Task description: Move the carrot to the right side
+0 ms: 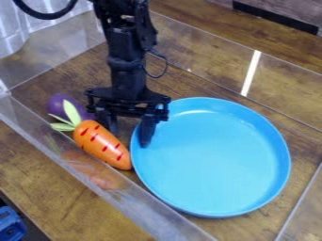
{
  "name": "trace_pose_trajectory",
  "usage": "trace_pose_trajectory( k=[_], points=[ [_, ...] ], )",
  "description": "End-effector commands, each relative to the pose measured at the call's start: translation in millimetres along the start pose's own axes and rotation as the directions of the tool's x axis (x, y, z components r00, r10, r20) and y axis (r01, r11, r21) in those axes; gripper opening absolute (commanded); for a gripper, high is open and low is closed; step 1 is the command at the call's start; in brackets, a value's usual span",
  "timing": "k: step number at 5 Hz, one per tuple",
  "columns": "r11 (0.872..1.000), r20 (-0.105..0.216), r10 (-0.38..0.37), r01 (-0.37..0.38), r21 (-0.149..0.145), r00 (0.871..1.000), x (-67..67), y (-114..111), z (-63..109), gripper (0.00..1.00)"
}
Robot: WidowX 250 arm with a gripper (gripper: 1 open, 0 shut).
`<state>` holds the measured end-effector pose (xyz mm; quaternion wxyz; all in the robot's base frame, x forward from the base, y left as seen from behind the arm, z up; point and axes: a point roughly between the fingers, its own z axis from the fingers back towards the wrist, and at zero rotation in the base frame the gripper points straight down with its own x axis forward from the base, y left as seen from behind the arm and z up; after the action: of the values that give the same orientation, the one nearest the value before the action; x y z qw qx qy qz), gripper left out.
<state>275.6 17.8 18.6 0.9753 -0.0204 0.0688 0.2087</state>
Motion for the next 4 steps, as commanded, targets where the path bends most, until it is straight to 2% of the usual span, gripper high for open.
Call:
trace_pose_trajectory(
  k=[1,3,4],
  points=[
    [0.999,0.024,0.04,-0.04,0.012,0.999,2.5,12.5,8.6,1.0],
    [0.999,0.038,0.012,-0.013,0.032,0.999,-3.7,11.5,7.5,1.0],
    [0.999,0.043,-0.002,0.0,0.037,0.999,-8.8,9.2,6.4,0.0]
  ],
)
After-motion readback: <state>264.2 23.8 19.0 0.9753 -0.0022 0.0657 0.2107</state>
